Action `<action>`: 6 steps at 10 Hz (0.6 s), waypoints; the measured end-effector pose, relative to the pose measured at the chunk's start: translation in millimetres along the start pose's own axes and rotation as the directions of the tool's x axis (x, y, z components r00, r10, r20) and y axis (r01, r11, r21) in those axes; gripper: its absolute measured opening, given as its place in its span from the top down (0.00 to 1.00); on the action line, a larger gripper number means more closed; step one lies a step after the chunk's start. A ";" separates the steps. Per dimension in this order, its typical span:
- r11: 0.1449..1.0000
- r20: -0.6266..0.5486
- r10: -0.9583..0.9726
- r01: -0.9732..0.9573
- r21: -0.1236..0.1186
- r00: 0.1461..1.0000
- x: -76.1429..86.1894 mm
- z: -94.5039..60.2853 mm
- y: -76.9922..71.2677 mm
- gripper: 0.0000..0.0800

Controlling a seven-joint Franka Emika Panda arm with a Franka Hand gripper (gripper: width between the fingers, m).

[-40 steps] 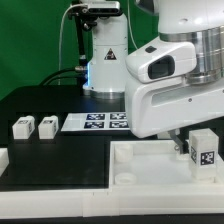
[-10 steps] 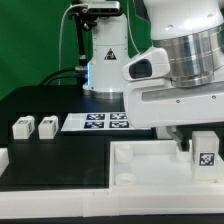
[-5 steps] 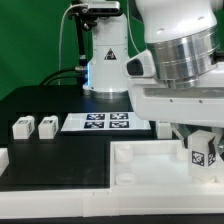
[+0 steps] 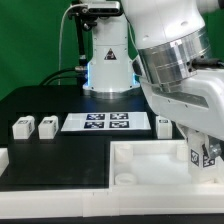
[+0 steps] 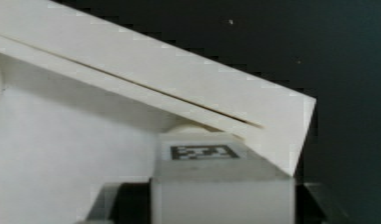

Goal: Assemble one leg

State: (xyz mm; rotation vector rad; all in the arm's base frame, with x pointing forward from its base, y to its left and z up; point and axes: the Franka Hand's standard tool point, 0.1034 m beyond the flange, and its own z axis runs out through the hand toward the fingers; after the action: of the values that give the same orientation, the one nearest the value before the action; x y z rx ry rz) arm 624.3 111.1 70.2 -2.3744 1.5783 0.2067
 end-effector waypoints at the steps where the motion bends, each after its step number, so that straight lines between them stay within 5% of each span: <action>1: 0.999 0.003 -0.052 0.052 -0.006 0.999 -0.9 0.0 0.4 0.62; 2: 0.988 0.007 -0.156 0.156 -0.016 0.988 -2.1 -0.6 0.2 0.62; 3: 0.941 -0.014 -0.334 0.333 -0.049 0.942 -3.1 -1.8 -0.7 0.33; 4: 0.874 -0.030 -0.482 0.478 -0.087 0.876 -8.2 -1.3 -2.6 0.33; 6: 0.756 -0.010 -0.652 0.649 -0.088 0.758 -3.5 -0.4 -0.8 0.20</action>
Offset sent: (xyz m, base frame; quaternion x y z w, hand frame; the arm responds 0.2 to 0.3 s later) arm -0.0038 0.0056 0.0105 -0.1142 0.1047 -0.3992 0.9037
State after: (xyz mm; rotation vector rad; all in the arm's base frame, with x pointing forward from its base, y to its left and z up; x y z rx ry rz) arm 623.7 114.4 71.7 -2.8362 0.6644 0.0679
